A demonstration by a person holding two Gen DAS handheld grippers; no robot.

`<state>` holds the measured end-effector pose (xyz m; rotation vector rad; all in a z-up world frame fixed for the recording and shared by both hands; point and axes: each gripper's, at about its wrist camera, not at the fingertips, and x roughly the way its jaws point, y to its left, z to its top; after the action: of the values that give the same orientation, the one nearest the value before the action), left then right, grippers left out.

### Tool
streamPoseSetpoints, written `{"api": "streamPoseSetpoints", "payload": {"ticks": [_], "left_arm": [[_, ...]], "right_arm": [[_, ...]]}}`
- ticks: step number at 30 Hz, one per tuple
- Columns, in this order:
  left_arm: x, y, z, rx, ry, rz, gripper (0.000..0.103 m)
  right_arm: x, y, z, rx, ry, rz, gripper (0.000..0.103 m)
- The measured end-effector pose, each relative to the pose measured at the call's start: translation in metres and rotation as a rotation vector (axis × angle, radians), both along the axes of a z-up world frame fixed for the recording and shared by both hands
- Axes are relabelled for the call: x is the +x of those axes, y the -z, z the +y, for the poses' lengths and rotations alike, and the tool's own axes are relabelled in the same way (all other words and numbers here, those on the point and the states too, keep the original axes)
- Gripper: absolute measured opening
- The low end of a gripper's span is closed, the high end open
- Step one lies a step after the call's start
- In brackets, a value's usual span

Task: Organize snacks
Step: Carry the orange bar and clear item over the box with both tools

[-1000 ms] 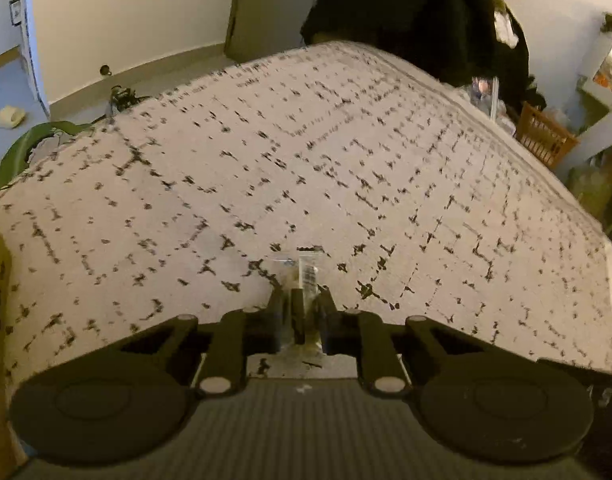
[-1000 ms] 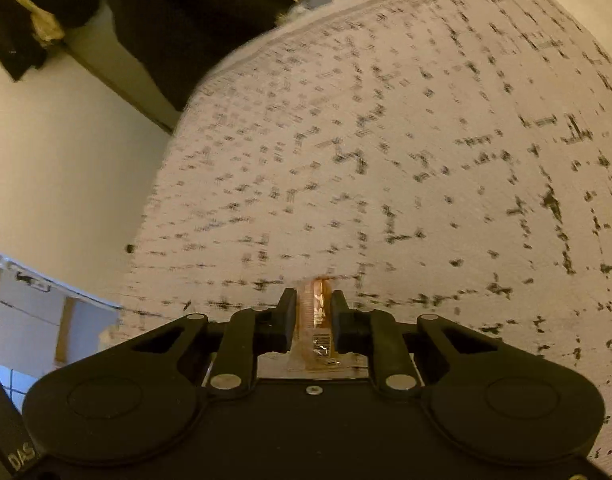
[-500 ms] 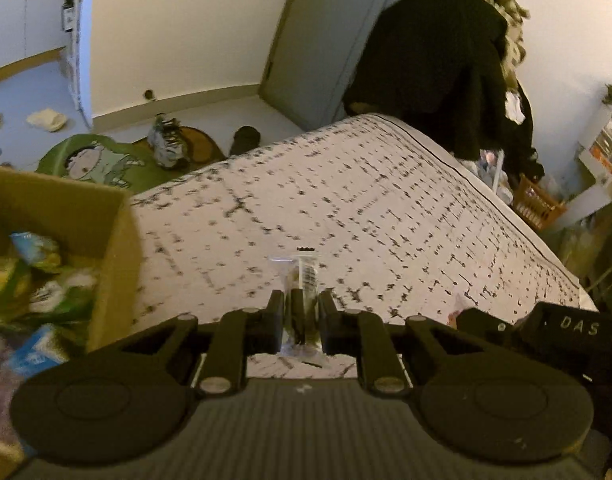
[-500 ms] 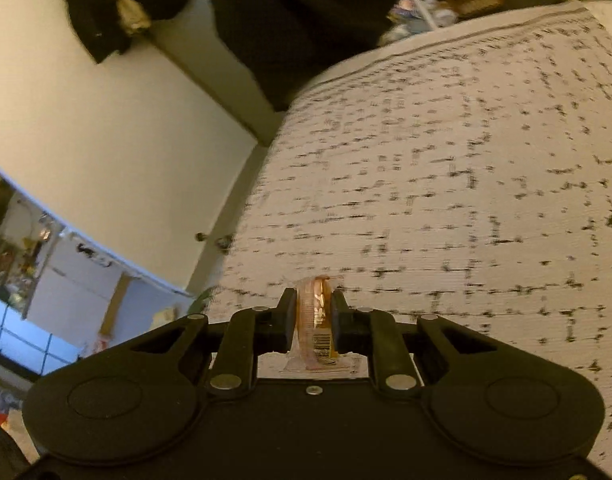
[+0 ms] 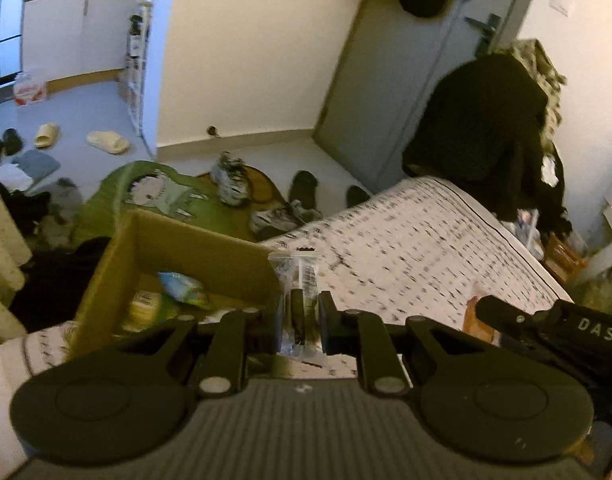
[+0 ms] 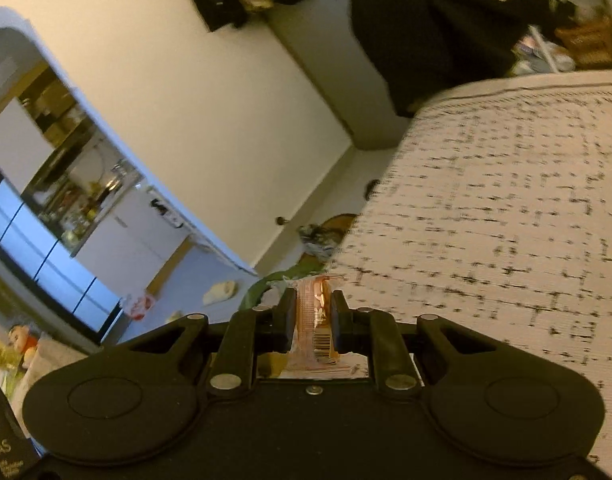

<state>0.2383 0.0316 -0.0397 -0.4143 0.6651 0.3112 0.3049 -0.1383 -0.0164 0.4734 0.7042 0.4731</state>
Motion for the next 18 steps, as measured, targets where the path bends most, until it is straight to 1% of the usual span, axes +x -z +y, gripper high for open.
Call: {"api": "streamPoseSetpoints", "payload": {"ticks": [8, 12, 15, 17, 18], "left_arm": [[-0.023, -0.001, 0.041, -0.032, -0.081, 0.014, 0.016], [-0.03, 0.003, 0.056, -0.045, -0.115, 0.039, 0.016], [-0.036, 0.004, 0.065, -0.052, -0.129, 0.042, 0.016], [-0.038, 0.004, 0.068, -0.059, -0.132, 0.051, 0.016], [-0.039, 0.004, 0.07, -0.061, -0.136, 0.054, 0.019]], "right_arm": [[-0.021, -0.003, 0.039, 0.001, -0.092, -0.049, 0.018], [-0.032, 0.002, 0.063, 0.012, -0.147, -0.043, 0.018], [-0.042, 0.009, 0.082, 0.009, -0.18, -0.033, 0.018], [-0.048, 0.01, 0.092, -0.005, -0.188, -0.032, 0.018], [-0.05, 0.012, 0.095, -0.011, -0.188, -0.032, 0.018]]}}
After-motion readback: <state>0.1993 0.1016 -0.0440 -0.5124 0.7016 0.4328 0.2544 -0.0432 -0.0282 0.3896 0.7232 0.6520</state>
